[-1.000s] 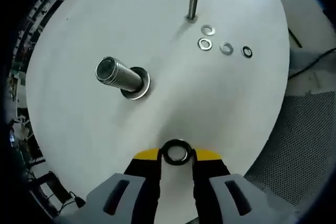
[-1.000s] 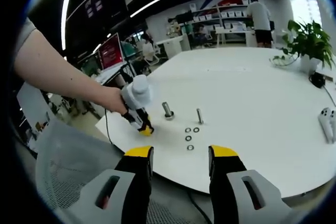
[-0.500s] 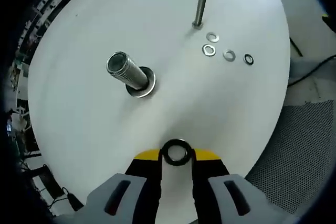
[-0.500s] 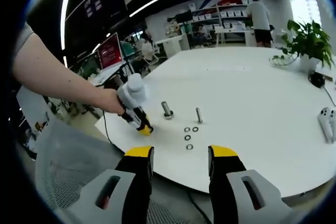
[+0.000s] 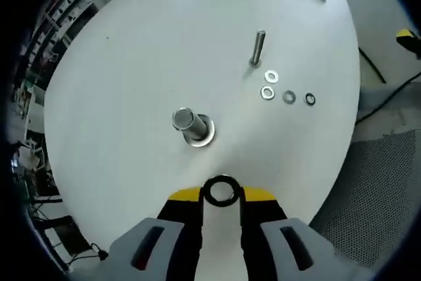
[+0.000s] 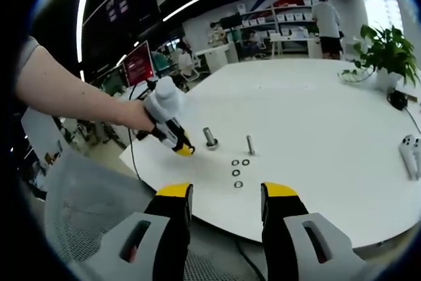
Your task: Place the washer onto the threaded stud by aligning its center hole with the stud, sliding it down to the base, and recovering from edge contact or off-axis alignment until the washer reaches the visible bottom stop.
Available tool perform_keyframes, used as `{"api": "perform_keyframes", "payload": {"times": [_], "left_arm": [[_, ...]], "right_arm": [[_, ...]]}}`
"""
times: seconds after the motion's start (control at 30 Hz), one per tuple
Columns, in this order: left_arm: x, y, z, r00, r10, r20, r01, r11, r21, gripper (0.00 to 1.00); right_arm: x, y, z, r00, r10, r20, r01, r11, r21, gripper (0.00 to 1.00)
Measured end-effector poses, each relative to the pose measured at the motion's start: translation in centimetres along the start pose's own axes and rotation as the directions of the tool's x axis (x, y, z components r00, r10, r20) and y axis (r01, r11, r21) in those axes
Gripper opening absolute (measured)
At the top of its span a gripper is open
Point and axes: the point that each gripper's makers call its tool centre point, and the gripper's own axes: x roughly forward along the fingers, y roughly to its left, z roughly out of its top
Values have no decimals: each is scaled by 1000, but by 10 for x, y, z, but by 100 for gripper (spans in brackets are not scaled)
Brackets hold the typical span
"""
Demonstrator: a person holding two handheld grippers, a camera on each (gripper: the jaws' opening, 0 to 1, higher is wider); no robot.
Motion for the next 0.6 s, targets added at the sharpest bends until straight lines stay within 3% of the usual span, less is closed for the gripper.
{"api": "perform_keyframes", "payload": {"times": [0.4, 0.6], "left_arm": [[-24, 9, 33, 998, 23, 63, -26, 999, 41, 18], [-23, 18, 47, 997, 31, 71, -35, 998, 52, 18]], "right_arm": [[0, 1, 0, 1000, 3, 1, -3, 1000, -3, 44], [-1, 1, 0, 1000, 3, 1, -3, 1000, -3, 44]]}}
